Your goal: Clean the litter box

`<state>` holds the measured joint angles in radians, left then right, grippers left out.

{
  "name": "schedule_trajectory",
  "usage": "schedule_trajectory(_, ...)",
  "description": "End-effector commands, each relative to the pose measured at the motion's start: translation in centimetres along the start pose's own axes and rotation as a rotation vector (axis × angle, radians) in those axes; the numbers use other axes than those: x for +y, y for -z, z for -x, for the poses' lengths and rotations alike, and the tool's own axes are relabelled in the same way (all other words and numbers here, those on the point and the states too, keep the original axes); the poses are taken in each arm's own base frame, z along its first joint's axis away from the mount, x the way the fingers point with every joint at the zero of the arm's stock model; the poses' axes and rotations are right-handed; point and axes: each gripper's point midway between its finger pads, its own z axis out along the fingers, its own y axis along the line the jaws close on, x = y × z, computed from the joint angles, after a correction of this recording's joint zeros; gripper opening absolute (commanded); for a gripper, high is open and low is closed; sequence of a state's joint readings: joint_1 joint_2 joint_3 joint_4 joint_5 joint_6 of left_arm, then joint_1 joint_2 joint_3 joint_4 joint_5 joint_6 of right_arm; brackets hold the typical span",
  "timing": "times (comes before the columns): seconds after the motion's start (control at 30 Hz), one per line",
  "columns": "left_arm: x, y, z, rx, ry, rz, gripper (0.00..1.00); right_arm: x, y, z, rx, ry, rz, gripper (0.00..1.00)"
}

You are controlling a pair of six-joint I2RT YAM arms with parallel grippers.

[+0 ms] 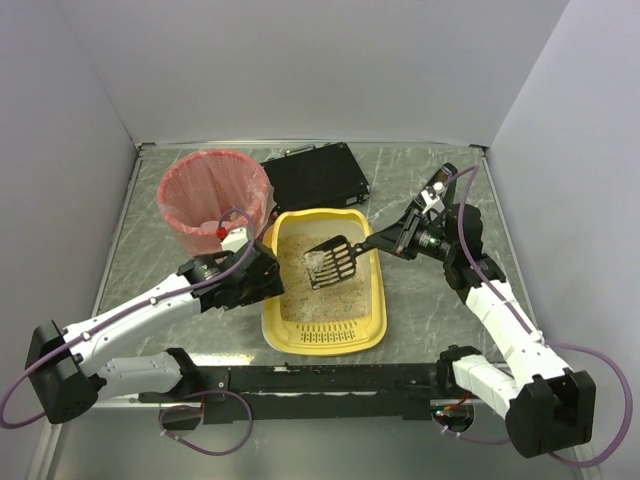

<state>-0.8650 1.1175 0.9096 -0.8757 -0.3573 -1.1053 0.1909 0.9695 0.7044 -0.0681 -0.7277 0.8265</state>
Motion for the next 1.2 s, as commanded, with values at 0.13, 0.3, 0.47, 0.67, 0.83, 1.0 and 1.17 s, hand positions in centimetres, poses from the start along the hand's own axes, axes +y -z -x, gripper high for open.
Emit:
schedule_trajectory(0.13, 0.4, 1.1, 0.2, 0.002, -0.003, 0.01, 0.97, 1.3, 0.4, 1.6, -0.057, -0.027, 0.081, 0.0)
schedule_trajectory(0.3, -2.1, 1.9, 1.1, -0.02, 0.008, -0.102, 0.97, 0.7, 1.7, 0.9, -0.059, 0.025, 0.013, 0.0)
schedule_trajectory(0.47, -5.4, 3.5, 2.2, -0.047, 0.024, -0.285, 0.97, 0.9, 1.2, 1.7, -0.066, 0.021, 0.05, 0.0)
schedule_trajectory(0.67, -5.8, 4.4, 3.0, -0.083, 0.056, -0.324, 0.97, -0.1, 1.8, 1.6, -0.08, 0.02, -0.018, 0.0)
schedule_trajectory(0.83, -5.3, 5.3, 3.5, -0.107, 0.068, -0.331, 0.97, 0.8, 1.0, 3.2, -0.128, -0.003, 0.048, 0.0)
schedule_trajectory(1.0, -3.9, 5.6, 3.5, -0.127, 0.112, -0.315, 0.97, 0.1, 2.3, 2.0, -0.103, 0.03, -0.025, 0.0)
schedule_trajectory(1.17, -2.9, 6.1, 3.2, -0.138, 0.177, -0.351, 0.97, 0.7, 0.6, 3.7, -0.137, -0.007, 0.072, 0.0)
